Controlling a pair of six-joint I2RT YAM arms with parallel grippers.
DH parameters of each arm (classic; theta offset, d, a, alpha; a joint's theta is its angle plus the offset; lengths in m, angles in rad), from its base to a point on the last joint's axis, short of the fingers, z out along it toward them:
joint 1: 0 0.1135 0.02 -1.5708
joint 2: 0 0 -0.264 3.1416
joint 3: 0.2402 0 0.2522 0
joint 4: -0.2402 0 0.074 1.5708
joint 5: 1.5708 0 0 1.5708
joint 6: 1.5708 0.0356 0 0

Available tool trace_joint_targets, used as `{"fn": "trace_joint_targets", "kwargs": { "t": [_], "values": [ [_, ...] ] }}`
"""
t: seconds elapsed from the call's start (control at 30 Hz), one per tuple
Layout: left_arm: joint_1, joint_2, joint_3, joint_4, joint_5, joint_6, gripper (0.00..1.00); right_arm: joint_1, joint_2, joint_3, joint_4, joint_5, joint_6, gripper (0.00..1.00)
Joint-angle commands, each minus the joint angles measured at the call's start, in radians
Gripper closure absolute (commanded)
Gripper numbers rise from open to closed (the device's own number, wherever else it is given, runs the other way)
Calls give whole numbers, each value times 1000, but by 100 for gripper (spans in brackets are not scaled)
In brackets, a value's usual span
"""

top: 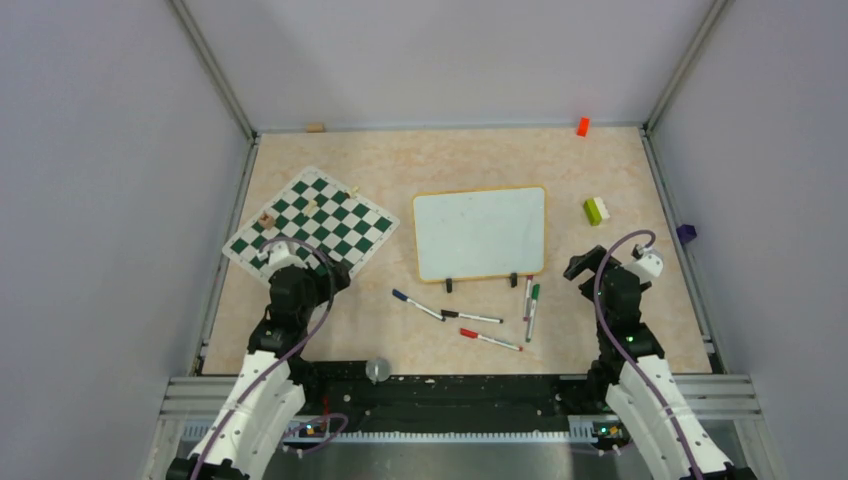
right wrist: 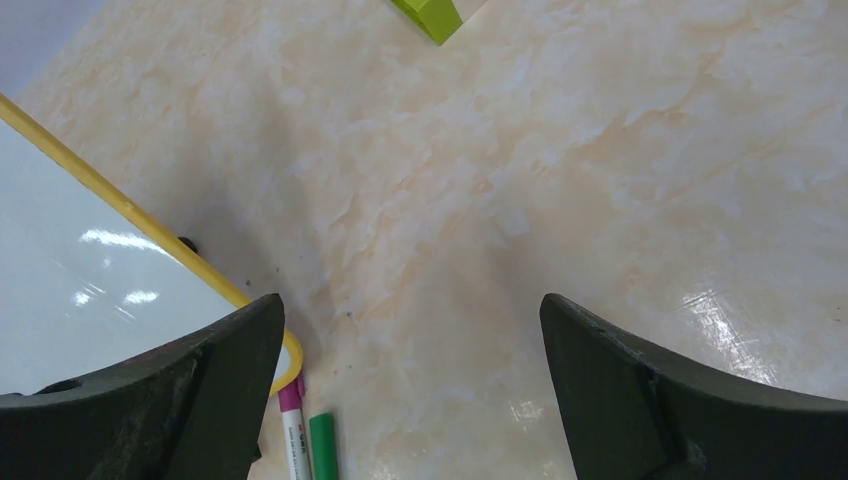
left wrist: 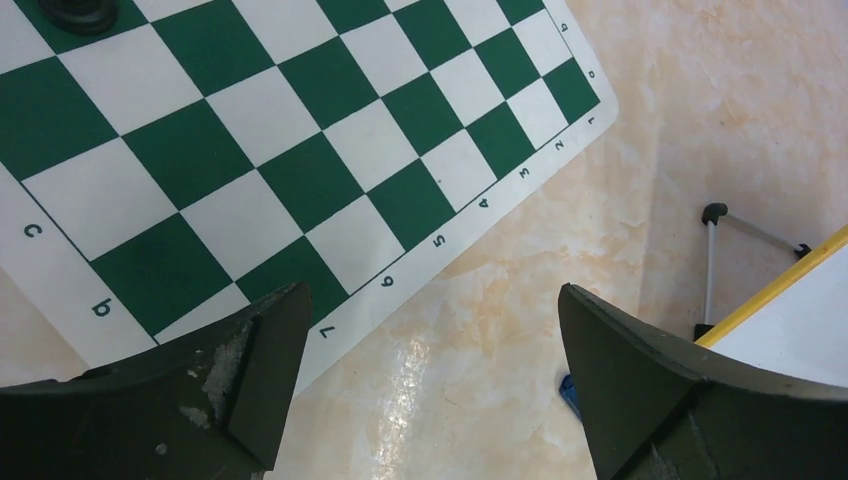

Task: Write a sentence on the whiteboard
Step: Pick up the whiteboard marker from the center of the board.

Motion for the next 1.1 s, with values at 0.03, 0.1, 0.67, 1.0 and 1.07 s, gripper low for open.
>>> {"fn": "trace_joint_targets", "kwargs": {
  "t": [0.03, 0.1, 0.67, 1.0, 1.07],
  "values": [
    [-2, -14, 0, 31, -57, -18, 1, 4, 5, 5, 46, 4, 9, 4],
    [-2, -14, 4, 25, -112, -37, 1, 4, 4, 5, 46, 5, 10, 4],
    [-48, 24, 89, -64, 90, -43, 1, 4, 6, 2, 57, -3, 12, 3],
    [-492, 185, 296, -223, -130, -214, 1, 4, 14, 2, 62, 0, 11, 3],
    [-582, 283, 387, -307, -185, -221, 1, 4, 15, 3, 62, -1, 11, 3]
  ]
}}
